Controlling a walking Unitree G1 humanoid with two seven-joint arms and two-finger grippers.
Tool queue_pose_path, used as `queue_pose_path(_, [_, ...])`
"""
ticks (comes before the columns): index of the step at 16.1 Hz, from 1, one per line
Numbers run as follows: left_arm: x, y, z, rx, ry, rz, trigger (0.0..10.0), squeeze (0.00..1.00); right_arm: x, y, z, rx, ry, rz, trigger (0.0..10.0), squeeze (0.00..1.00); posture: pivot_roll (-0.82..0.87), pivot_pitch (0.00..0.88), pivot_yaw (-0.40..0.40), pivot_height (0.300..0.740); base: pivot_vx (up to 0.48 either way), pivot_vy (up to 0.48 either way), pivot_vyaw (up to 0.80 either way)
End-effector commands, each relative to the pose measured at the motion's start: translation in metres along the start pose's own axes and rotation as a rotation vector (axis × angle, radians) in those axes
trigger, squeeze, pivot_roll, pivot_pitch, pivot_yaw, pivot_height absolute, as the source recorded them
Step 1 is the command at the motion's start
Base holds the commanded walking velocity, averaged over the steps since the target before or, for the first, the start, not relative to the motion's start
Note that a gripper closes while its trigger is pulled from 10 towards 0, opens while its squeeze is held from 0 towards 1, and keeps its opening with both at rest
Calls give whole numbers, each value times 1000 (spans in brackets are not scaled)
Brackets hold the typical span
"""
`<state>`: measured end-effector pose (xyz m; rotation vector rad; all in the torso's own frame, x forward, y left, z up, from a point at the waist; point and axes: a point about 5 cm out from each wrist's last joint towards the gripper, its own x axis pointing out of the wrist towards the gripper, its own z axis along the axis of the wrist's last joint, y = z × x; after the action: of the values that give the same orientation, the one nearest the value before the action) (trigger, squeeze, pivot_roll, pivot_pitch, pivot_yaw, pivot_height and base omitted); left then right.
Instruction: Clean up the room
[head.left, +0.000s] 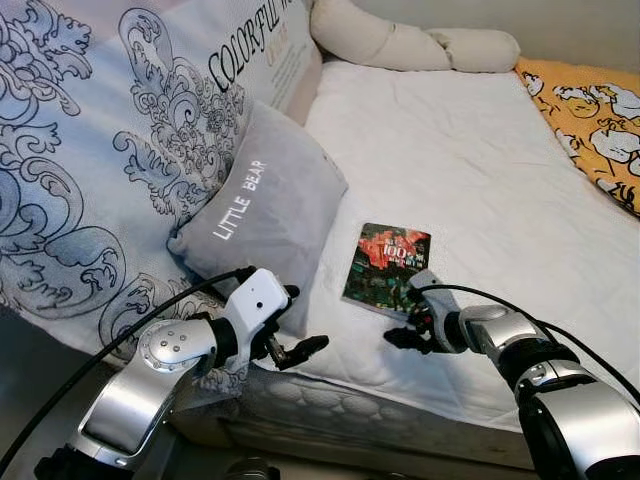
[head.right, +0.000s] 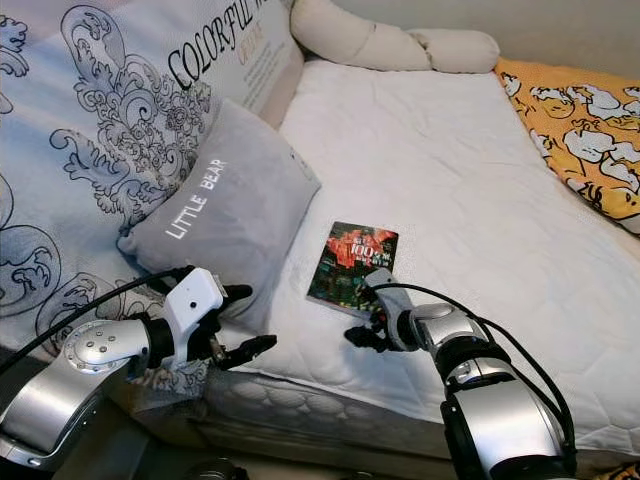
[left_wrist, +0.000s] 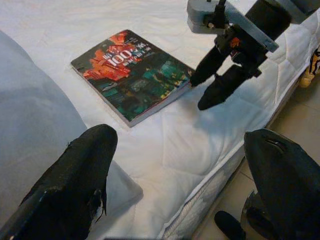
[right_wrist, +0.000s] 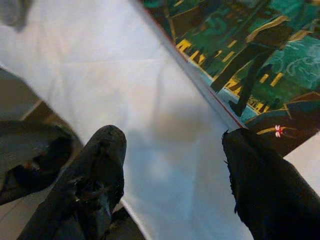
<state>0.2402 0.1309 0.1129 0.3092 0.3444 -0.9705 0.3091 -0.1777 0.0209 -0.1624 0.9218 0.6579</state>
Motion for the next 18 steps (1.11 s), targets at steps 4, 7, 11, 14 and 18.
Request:
queue_pose_path(4, [1, 3, 1, 28, 2, 3, 10000, 0, -8, -14, -3, 0, -17, -94, 10000, 0, 108, 0, -9, 740, 0, 0, 0])
queue_pose_path(7, [1, 3, 1, 23, -5, 5, 10000, 0, -12, -7, 4, 123, -95, 87, 10000, 0, 107, 0, -19, 740, 0, 0, 0])
queue_pose_path(11, [-1, 8, 5, -104, -129, 108, 10000, 0, -31, 3, -12, 102, -208, 181, 10000, 0, 92, 0, -27, 740, 0, 0, 0])
queue_pose_path(14, [1, 20, -8, -201, -198, 405, 10000, 0, -54, 3, 1, 133, -428, -121, 10000, 0, 23, 0, 12, 740, 0, 0, 0])
queue_pose_path(18, [-5, 24, -26, -229, -143, 589, 10000, 0, -64, 18, 10, 215, -594, -402, 10000, 0, 1, 0, 27, 740, 0, -138, 0])
